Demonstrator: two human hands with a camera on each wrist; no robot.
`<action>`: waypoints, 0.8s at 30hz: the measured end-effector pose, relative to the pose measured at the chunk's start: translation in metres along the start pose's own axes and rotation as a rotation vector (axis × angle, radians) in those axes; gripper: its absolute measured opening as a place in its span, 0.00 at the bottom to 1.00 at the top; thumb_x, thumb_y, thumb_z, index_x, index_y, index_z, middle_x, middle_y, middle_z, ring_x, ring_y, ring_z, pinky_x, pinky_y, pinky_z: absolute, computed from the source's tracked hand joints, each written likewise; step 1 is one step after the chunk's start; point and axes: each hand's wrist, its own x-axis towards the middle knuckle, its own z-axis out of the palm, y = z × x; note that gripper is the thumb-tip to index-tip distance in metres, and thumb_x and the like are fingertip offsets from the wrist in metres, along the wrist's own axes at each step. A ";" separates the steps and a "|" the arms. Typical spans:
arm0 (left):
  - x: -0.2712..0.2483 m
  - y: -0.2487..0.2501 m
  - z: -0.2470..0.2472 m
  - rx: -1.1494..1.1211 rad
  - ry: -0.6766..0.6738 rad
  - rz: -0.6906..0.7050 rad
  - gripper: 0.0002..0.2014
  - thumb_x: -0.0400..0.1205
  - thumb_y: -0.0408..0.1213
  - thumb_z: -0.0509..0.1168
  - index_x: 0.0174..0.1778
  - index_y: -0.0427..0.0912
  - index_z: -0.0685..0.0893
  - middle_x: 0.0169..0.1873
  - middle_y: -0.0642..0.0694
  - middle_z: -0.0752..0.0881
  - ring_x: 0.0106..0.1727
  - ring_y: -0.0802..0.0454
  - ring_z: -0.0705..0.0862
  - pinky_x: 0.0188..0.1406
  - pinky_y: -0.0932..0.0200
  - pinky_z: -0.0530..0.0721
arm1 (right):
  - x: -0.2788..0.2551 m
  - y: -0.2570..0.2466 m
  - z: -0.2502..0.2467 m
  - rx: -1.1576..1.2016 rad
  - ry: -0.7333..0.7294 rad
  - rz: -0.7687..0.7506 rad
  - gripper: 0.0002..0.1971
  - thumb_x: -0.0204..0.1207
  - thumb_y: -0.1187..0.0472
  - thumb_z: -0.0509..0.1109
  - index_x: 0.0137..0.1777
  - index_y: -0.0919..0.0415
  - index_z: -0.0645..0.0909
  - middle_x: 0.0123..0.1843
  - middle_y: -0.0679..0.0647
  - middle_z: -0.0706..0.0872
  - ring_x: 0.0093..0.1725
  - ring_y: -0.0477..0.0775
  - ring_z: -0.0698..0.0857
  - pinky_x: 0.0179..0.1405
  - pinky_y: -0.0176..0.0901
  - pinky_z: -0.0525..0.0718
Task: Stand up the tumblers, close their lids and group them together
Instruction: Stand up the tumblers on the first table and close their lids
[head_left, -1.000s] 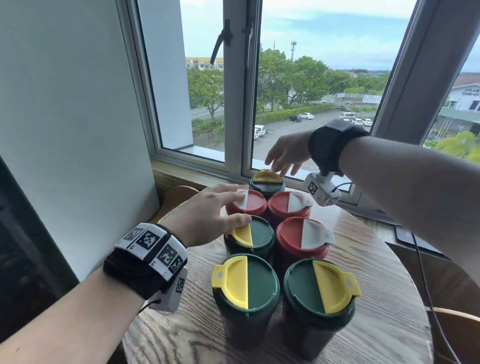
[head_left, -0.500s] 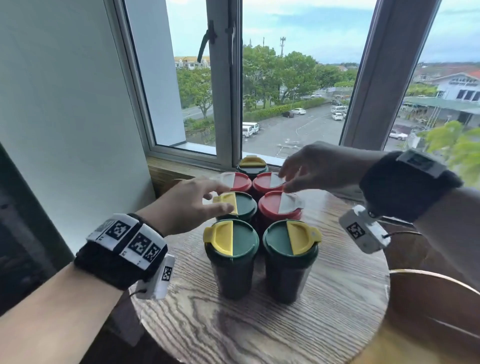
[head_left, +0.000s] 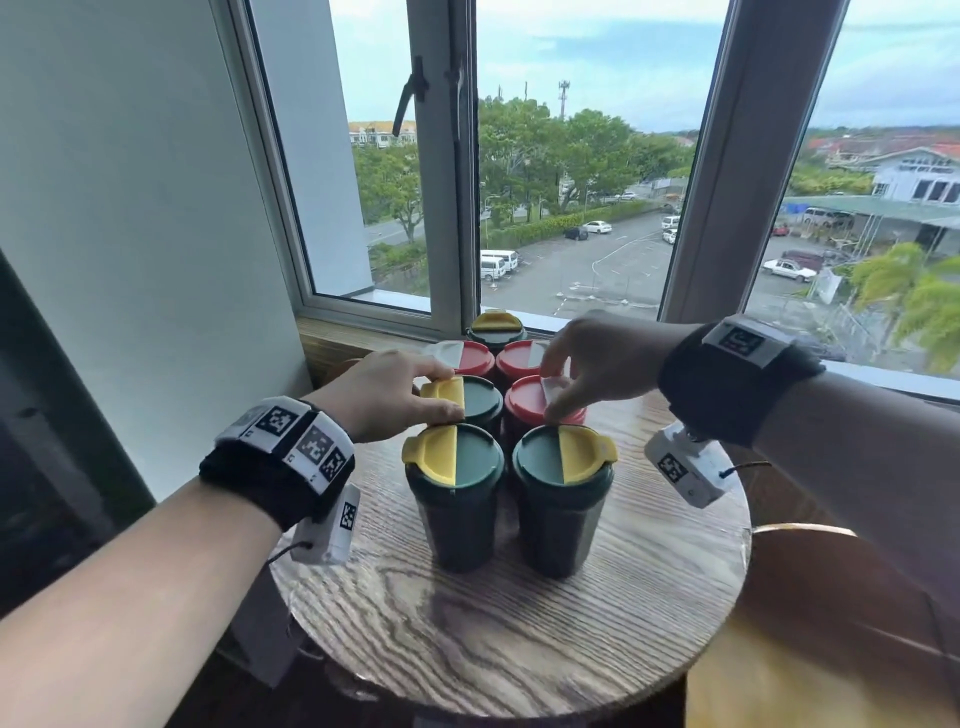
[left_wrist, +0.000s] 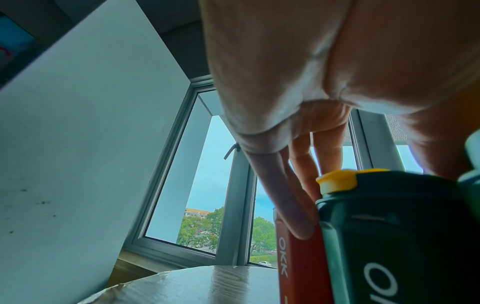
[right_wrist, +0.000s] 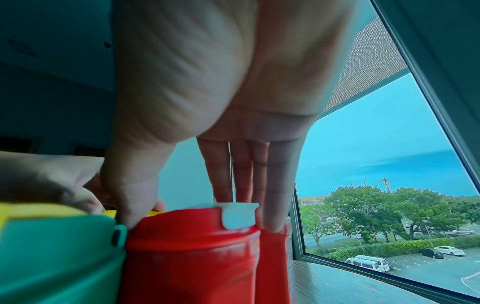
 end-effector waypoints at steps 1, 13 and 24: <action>0.000 -0.001 0.000 -0.008 -0.007 0.001 0.32 0.75 0.61 0.73 0.75 0.54 0.82 0.68 0.52 0.85 0.54 0.55 0.85 0.52 0.55 0.78 | 0.000 0.001 0.000 0.005 0.005 -0.001 0.30 0.68 0.35 0.81 0.66 0.51 0.90 0.62 0.45 0.91 0.57 0.49 0.87 0.62 0.51 0.88; -0.044 -0.005 -0.005 -0.098 0.171 0.084 0.24 0.79 0.62 0.69 0.70 0.59 0.83 0.63 0.59 0.83 0.56 0.61 0.85 0.50 0.58 0.83 | -0.046 0.012 -0.005 0.238 0.186 0.005 0.39 0.62 0.25 0.72 0.66 0.49 0.89 0.57 0.42 0.92 0.51 0.42 0.91 0.56 0.51 0.92; -0.096 0.003 0.034 -0.176 0.237 0.073 0.41 0.67 0.68 0.74 0.75 0.54 0.81 0.63 0.59 0.81 0.56 0.68 0.82 0.56 0.59 0.85 | -0.090 -0.019 0.047 0.336 0.279 -0.048 0.39 0.54 0.25 0.77 0.62 0.50 0.91 0.55 0.42 0.88 0.51 0.46 0.90 0.48 0.53 0.93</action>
